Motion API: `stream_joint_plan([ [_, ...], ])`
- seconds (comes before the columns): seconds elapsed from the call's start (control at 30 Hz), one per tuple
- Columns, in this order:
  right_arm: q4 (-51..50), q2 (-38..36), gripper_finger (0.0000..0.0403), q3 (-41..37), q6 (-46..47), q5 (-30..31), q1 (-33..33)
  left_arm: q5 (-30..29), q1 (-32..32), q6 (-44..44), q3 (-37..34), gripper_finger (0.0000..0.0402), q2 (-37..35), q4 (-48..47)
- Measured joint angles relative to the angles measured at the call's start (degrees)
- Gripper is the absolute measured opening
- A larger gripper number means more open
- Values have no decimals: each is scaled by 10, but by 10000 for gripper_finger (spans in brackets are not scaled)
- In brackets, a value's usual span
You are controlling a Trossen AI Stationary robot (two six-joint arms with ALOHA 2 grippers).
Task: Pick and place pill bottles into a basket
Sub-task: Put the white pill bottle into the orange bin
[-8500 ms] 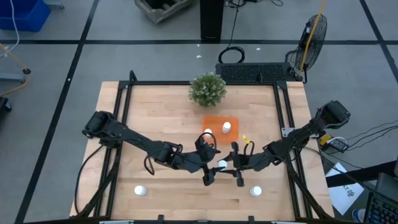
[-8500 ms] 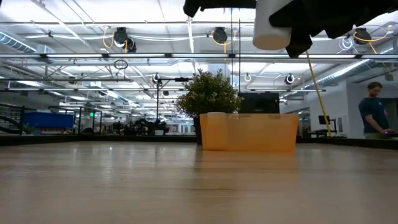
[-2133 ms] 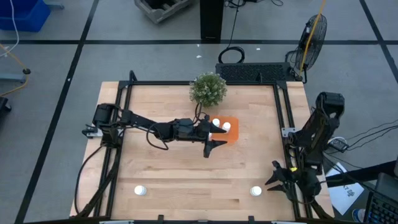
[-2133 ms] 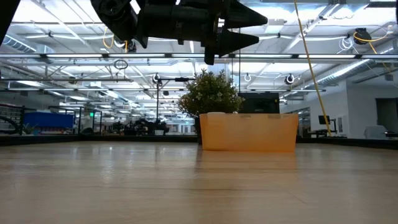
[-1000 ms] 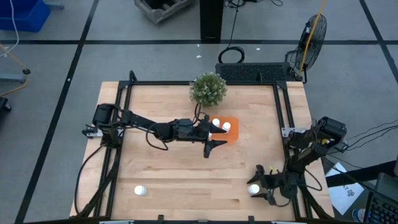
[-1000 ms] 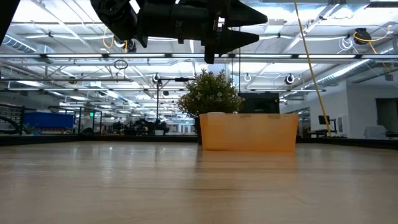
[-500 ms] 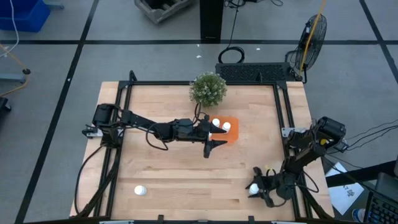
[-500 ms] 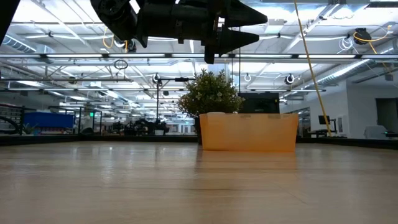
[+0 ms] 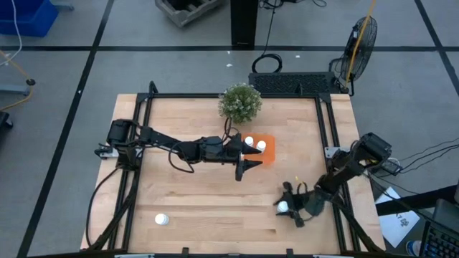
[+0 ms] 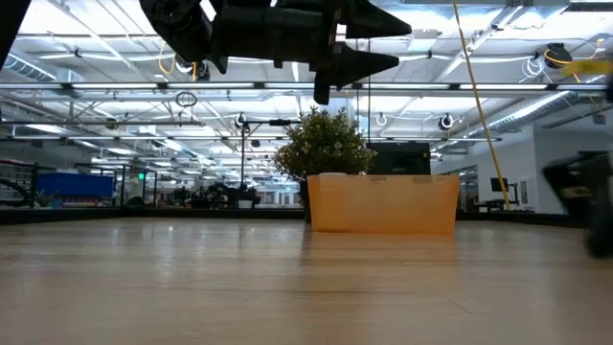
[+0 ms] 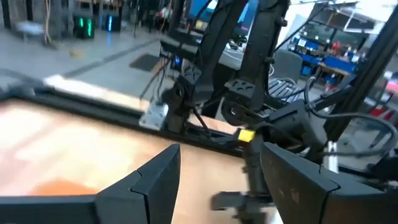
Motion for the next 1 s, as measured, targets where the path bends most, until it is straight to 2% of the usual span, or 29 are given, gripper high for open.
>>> stream_joint_plan([
  [0.13, 4, -8, 159, 0, -10, -46, -69, 6, -15, -9, 0, 227, 0, -19],
  [0.33, 12, -43, 174, 0, -42, -124, -151, -47, -54, 37, 0, 228, 1, -35],
  [0.53, 19, -122, 160, 0, -66, -179, -211, -66, -72, 39, 0, 228, 1, -38],
  [0.63, 17, -158, 162, 1, -67, -211, -235, -70, -81, 14, 2, 228, 1, -33],
  [0.73, 18, -182, 168, 1, -63, -220, -247, -113, -87, -1, 20, 228, 1, -35],
  [0.87, 12, -201, 165, 3, -67, -221, -255, -137, -101, 5, 67, 236, 1, -127],
  [0.93, -8, -206, 163, 11, -71, -221, -261, -151, -105, -5, 93, 250, 1, -187],
  [1.0, -28, -207, 163, 20, -76, -221, -264, -165, -106, -29, 118, 269, 13, -202],
])
